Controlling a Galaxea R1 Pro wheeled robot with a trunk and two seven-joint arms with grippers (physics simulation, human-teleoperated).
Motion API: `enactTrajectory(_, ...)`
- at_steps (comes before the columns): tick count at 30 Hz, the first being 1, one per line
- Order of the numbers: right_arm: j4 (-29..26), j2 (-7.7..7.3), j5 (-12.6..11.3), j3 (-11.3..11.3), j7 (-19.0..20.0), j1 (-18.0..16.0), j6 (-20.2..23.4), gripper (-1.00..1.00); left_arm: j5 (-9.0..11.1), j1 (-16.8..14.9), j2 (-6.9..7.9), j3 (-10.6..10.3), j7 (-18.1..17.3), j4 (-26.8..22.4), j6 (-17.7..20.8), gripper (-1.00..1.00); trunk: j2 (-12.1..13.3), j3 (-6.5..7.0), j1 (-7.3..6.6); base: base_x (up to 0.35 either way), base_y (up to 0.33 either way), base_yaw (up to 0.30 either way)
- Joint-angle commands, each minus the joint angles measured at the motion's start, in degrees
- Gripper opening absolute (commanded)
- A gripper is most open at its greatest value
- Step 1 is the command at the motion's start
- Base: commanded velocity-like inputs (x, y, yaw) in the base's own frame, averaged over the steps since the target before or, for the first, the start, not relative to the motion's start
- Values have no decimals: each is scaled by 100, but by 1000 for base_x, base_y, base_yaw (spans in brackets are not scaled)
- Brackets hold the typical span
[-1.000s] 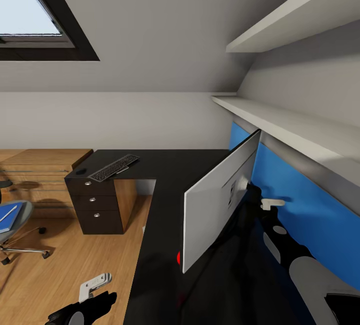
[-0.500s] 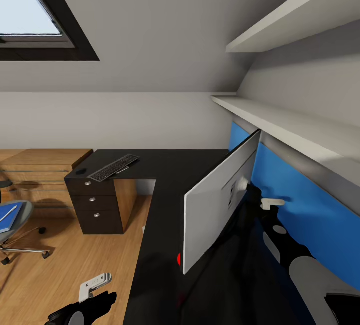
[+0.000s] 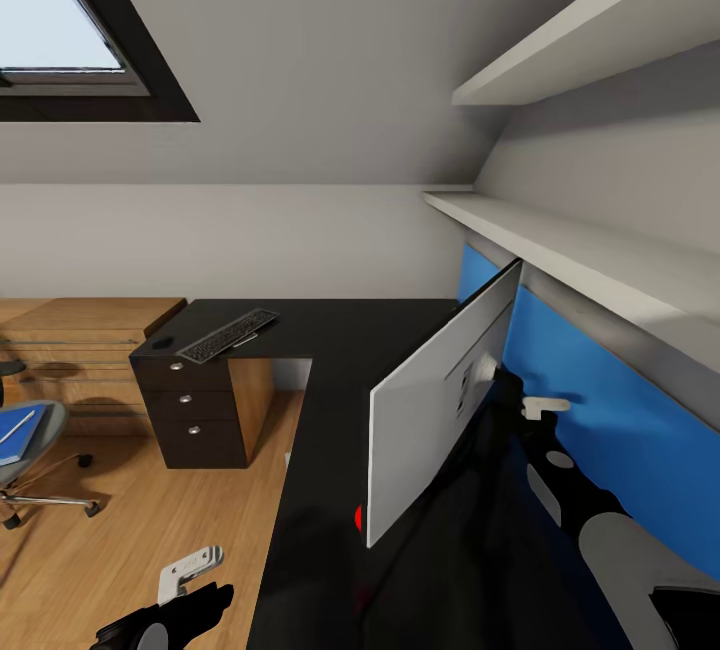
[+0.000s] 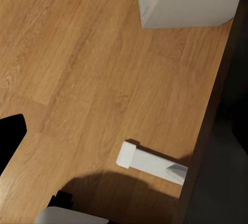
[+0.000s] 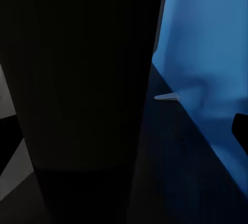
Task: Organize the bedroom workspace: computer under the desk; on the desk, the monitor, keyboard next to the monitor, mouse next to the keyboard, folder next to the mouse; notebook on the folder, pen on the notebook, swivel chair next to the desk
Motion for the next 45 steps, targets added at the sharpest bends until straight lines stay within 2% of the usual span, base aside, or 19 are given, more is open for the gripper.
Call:
enactTrajectory(1,5,-1,-38,-3,-5,-4,-21,100,61,-1,-4,6,44,-9,15,100,-5,-6,1,-2,0,0)
enactTrajectory(8,5,3,-38,-3,-2,-4,-22,100,61,-1,-4,6,44,-9,15,100,-5,-6,1,-129,64,0)
enactTrajectory(21,5,5,-38,-1,-1,-3,-27,100,61,-1,-4,15,44,-9,15,100,-5,-6,1,-290,132,0)
enactTrajectory(33,-13,16,-83,-2,-14,-4,121,100,61,-1,-4,15,44,-9,15,100,-5,-6,1,-309,14,0)
enactTrajectory(36,-49,16,-93,-10,-17,-4,383,100,61,-1,-4,15,44,-9,15,100,-5,-6,1,-278,0,0)
enactTrajectory(40,-297,17,-217,-40,-33,-4,1025,100,61,-1,-4,15,44,-9,11,100,-5,-6,1,-59,0,0)
enactTrajectory(43,-606,16,-478,-50,-38,0,1565,100,61,-1,-4,15,44,-9,12,100,-5,-6,1,-14,0,0)
enactTrajectory(44,-1069,27,-696,-50,-58,73,1972,100,61,-1,-4,15,44,-9,11,100,-5,-6,1,-4,0,0)
enactTrajectory(45,-1219,39,-732,-49,-74,123,2062,100,61,-1,-4,15,44,-9,12,100,-5,-6,1,-3,0,0)
